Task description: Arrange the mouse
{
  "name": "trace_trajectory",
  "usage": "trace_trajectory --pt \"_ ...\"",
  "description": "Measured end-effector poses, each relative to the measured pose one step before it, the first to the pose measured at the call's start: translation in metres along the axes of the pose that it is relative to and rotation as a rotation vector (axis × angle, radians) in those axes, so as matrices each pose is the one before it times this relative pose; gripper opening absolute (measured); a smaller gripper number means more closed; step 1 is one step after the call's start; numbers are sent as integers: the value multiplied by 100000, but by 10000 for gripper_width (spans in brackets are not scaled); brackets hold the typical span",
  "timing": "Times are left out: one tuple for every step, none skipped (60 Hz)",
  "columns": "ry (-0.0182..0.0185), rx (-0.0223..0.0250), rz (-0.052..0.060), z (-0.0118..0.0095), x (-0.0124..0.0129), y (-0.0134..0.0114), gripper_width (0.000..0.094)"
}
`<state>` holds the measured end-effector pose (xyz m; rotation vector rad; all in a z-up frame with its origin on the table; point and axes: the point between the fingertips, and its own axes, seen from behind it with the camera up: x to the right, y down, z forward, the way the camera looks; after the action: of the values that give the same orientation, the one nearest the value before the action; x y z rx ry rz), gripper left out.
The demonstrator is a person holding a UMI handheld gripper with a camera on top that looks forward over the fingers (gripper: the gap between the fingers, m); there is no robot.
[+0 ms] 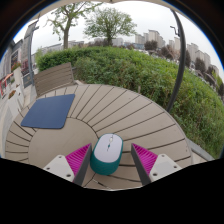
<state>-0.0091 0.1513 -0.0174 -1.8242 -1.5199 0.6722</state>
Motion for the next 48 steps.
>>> trace_trajectory --pt "-29 -116 200 -20 -25 -2 795" --pt "-61 -109 133 5 -22 19 790" --pt "-7 -96 22 -16 -94 31 782" --pt "-19 -11 30 -31 -7 -3 770" --pt "-39 57 -29 -8 -68 -18 751" --pt "-267 27 -137 1 -110 -7 721" --pt "-754 -42 -293 37 -278 26 673" --pt "-1368 -158 -326 64 -450 43 599" --pt "-1080 -212 -115 -7 -296 -10 542" --pt "-1006 -26 113 17 -227 -35 516" --pt "-215 -435 -287 0 -16 -32 485" --pt "-160 -597 -353 15 -14 -64 470" --pt "126 -684 -596 -1 28 -92 450" --pt "-84 -638 -653 82 -243 -49 449" --pt "34 -332 -771 -74 39 -219 443" --pt "100 47 -631 -22 -17 -325 444" --pt "-53 566 -509 -56 -54 -480 444" --pt "-175 704 -432 -132 -115 -564 436" --pt "-209 649 -375 -139 -174 -603 435" --pt "-180 392 -260 -25 -142 -586 435" --pt "-162 717 -110 -267 -375 -690 436" --pt "-31 855 137 -210 -241 -829 435" --pt "-175 1002 450 -185 -332 -909 435" --pt "-542 1117 491 -180 -458 -955 436" --pt "-947 917 -1 11 -487 -894 435" --pt "-1033 1101 -114 -96 -659 -967 435" --pt "-865 1039 -265 -30 -654 -949 434" --pt "-693 1008 -87 31 -647 -950 435" --pt "-694 930 82 85 -687 -897 434" --pt "-768 716 158 74 -635 -1068 434" --pt "-897 611 29 52 -1011 -872 434" --pt "-1186 342 46 550 -613 -704 434" --pt "-1064 275 170 336 -822 -630 434" --pt "-1041 194 308 404 -844 -562 434" --pt "-1035 189 437 474 -860 -545 434" --pt "-1005 225 414 527 -870 -483 434" --pt "-757 540 403 123 -1335 -414 435" --pt "-752 94 454 916 -648 -443 434" --pt "-549 182 403 679 -778 -274 434" --pt "-351 -11 248 757 -752 -132 435" --pt "-257 -112 178 810 -725 -50 435" --pt "-216 -178 305 626 -897 125 435" --pt "-251 -419 250 824 -765 47 434" --pt "-381 -631 333 845 -759 268 435" --pt "-478 -804 253 828 -774 328 435" --pt "-503 -985 159 793 -748 396 434" --pt "-527 -1105 4 790 -711 466 434" --pt "-439 -1192 -186 752 -626 523 434"
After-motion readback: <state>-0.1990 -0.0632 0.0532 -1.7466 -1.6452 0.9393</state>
